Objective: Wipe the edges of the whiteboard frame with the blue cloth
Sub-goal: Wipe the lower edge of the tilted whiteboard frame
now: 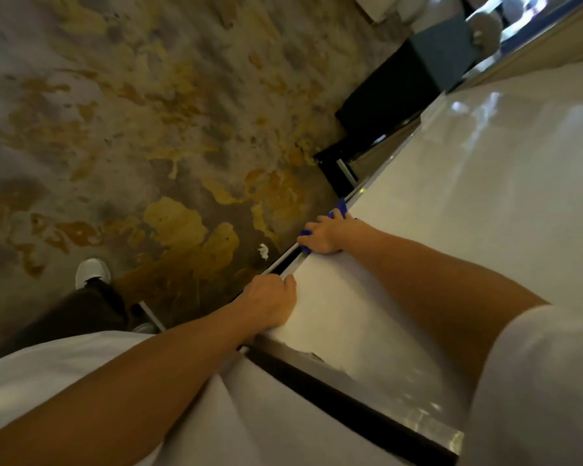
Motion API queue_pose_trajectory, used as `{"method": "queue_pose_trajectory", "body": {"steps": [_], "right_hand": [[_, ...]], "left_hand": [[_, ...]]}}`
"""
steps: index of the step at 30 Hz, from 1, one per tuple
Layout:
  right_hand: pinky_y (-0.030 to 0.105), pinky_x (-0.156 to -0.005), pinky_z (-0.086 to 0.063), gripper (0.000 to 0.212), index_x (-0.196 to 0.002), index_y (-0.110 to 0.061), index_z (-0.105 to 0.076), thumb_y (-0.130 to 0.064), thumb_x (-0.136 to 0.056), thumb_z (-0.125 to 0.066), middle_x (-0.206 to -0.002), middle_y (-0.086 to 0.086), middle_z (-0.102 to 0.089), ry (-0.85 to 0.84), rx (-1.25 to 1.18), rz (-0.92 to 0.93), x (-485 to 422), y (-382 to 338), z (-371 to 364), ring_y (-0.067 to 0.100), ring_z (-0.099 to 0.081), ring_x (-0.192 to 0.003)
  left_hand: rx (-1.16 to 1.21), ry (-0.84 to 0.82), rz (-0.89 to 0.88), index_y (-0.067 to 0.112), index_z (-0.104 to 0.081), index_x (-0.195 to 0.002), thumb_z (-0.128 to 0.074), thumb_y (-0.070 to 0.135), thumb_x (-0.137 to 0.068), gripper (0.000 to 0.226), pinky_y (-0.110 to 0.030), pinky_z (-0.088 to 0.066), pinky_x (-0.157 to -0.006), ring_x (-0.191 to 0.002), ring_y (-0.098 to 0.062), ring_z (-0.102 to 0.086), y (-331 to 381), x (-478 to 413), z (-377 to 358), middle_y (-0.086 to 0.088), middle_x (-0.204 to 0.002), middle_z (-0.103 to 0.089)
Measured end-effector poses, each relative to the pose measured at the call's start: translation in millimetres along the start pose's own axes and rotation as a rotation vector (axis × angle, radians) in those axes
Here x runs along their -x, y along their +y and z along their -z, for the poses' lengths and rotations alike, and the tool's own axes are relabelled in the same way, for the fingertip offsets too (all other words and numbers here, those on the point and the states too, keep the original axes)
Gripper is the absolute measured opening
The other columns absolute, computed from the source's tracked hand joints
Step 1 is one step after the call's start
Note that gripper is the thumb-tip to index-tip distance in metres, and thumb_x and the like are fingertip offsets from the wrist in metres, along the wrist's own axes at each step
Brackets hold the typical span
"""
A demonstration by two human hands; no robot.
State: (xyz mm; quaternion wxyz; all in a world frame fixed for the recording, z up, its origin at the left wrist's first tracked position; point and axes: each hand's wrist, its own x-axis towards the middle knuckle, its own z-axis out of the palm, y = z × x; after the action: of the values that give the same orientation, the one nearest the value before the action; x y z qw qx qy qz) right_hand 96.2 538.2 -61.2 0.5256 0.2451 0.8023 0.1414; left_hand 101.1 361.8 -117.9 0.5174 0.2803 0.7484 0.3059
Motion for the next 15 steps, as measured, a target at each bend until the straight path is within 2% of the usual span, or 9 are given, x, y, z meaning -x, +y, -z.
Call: {"method": "queue_pose_trajectory", "body": {"steps": [2, 4, 5, 7, 9, 10, 12, 14, 15], "right_hand": [[0.065, -0.115, -0.01, 0.052, -0.155, -0.031, -0.023, -0.046, -0.105, -0.022, -0.165, 0.002, -0.017, -0.057, 0.017, 0.219, 5, -14, -1, 0.039, -0.013, -0.149], [0.065, -0.116, -0.008, 0.049, -0.154, -0.031, -0.027, -0.042, -0.106, -0.022, -0.164, 0.0, -0.02, -0.151, -0.028, 0.344, 8, -25, -11, 0.035, -0.014, -0.15], [0.065, -0.116, -0.004, 0.05, -0.153, -0.035, -0.027, -0.047, -0.105, -0.02, -0.165, 0.0, -0.02, -0.125, -0.07, 0.292, 7, -15, -12, 0.035, -0.011, -0.151], [0.07, -0.113, 0.002, 0.056, -0.152, -0.041, -0.027, -0.06, -0.101, -0.017, -0.164, 0.002, -0.018, -0.081, -0.092, 0.048, 4, 6, -10, 0.042, -0.001, -0.15], [0.075, -0.109, 0.006, 0.057, -0.154, -0.041, -0.023, -0.061, -0.1, -0.019, -0.166, 0.003, -0.011, -0.076, -0.041, -0.024, 5, 5, -11, 0.046, 0.007, -0.149], [0.076, -0.109, 0.008, 0.055, -0.154, -0.041, -0.023, -0.058, -0.102, -0.02, -0.166, 0.001, -0.011, -0.1, -0.016, 0.058, 8, -3, -11, 0.043, 0.007, -0.15], [0.066, -0.112, 0.011, 0.05, -0.152, -0.038, -0.03, -0.052, -0.104, -0.022, -0.164, -0.004, -0.02, -0.141, -0.088, 0.315, 14, -23, -18, 0.034, 0.0, -0.151], [0.061, -0.115, 0.006, 0.049, -0.151, -0.036, -0.033, -0.05, -0.105, -0.024, -0.162, -0.007, -0.026, -0.08, -0.069, 0.441, 10, -13, -23, 0.029, -0.007, -0.151], [0.063, -0.115, 0.002, 0.048, -0.151, -0.036, -0.032, -0.048, -0.106, -0.025, -0.163, -0.007, -0.025, -0.003, -0.06, 0.413, 2, 9, -21, 0.03, -0.008, -0.151]], "left_hand": [[0.003, -0.047, -0.01, -0.005, -0.044, -0.131, -0.024, 0.024, -0.101, 0.046, -0.045, -0.046, -0.083, -0.107, -0.038, -0.058, 10, 2, -1, -0.025, -0.122, -0.059], [-0.045, -0.111, -0.003, -0.008, -0.03, -0.14, -0.025, 0.016, -0.101, 0.046, -0.047, -0.046, -0.087, -0.111, -0.038, -0.056, 16, 8, -1, -0.026, -0.128, -0.054], [-0.024, -0.113, 0.02, -0.007, -0.035, -0.138, -0.025, 0.019, -0.101, 0.046, -0.046, -0.046, -0.088, -0.111, -0.038, -0.057, 16, 8, -4, -0.025, -0.126, -0.056], [0.067, -0.068, 0.082, -0.004, -0.05, -0.124, -0.023, 0.027, -0.101, 0.047, -0.043, -0.046, -0.086, -0.107, -0.037, -0.059, 19, 9, -7, -0.024, -0.118, -0.061], [0.144, -0.05, 0.074, -0.008, -0.043, -0.131, -0.028, 0.021, -0.101, 0.045, -0.044, -0.046, -0.083, -0.104, -0.039, -0.059, 23, 4, -7, -0.027, -0.118, -0.059], [0.08, -0.046, 0.016, -0.012, -0.04, -0.133, -0.034, 0.014, -0.099, 0.043, -0.043, -0.048, -0.081, -0.1, -0.038, -0.061, 25, 5, -3, -0.029, -0.116, -0.059], [0.138, 0.011, -0.058, -0.011, -0.056, -0.119, -0.046, 0.01, -0.093, 0.035, -0.035, -0.047, -0.07, -0.088, -0.033, -0.065, 24, 4, -2, -0.026, -0.102, -0.065], [0.233, 0.06, 0.006, -0.003, -0.06, -0.114, -0.033, 0.025, -0.101, 0.041, -0.034, -0.045, -0.077, -0.099, -0.034, -0.062, 24, 1, -5, -0.023, -0.11, -0.065], [0.21, 0.062, 0.05, 0.0, -0.061, -0.113, -0.029, 0.037, -0.101, 0.05, -0.034, -0.045, -0.084, -0.103, -0.035, -0.061, 21, -4, -9, -0.021, -0.113, -0.065]]}}
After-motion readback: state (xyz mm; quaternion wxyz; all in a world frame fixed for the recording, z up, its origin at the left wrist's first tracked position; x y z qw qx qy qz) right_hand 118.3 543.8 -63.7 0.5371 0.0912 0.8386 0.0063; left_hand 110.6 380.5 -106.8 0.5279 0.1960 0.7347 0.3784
